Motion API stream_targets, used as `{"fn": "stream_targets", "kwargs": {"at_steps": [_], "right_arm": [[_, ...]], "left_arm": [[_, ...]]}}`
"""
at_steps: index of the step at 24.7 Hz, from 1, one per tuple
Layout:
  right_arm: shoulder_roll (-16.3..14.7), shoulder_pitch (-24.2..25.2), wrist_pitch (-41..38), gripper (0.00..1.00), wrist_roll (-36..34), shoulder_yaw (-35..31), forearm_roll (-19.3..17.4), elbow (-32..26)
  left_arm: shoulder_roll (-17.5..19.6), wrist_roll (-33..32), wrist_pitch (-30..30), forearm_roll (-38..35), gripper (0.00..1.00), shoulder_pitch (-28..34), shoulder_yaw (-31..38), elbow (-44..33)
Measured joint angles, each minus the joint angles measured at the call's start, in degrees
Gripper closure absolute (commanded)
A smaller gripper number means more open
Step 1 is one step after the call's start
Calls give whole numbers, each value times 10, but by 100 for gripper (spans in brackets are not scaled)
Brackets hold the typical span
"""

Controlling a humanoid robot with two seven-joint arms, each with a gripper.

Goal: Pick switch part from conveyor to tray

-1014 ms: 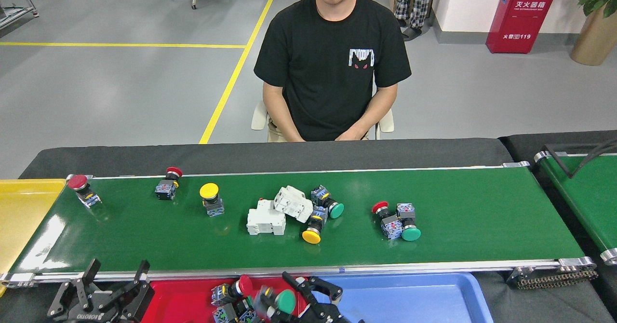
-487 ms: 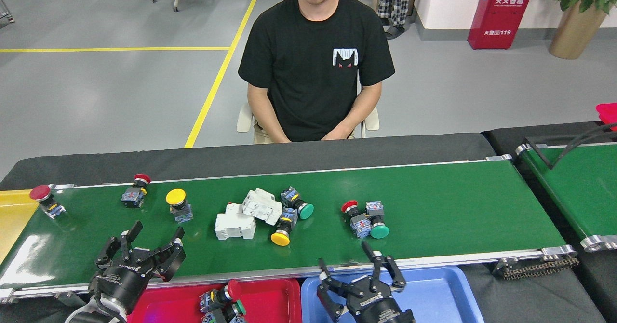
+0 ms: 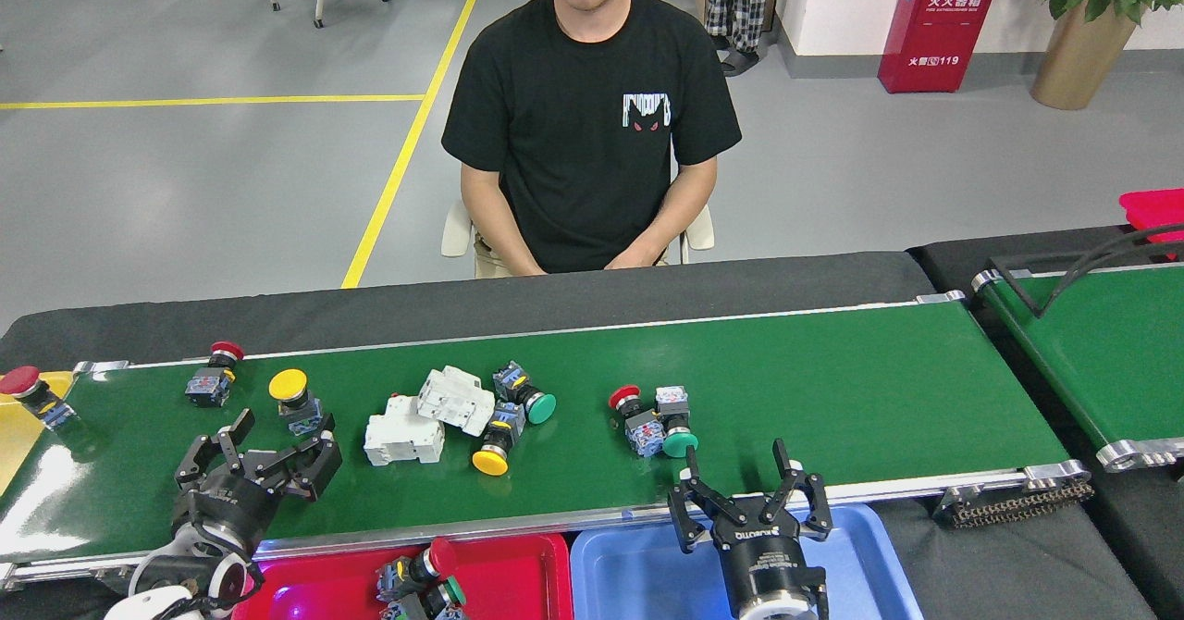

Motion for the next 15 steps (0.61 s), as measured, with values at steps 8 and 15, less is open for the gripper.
{"fn": "stream_targets", "kwargs": {"at_steps": [8,15], "right_arm": [[14,-15,-128,1,27,9,0,18],[43,-79,-146,10,31,9,-8,132]], "left_arm": [[5,6,44,7,93,-28,4,70],[3,54,33,11,98,-28,-2,58]]}}
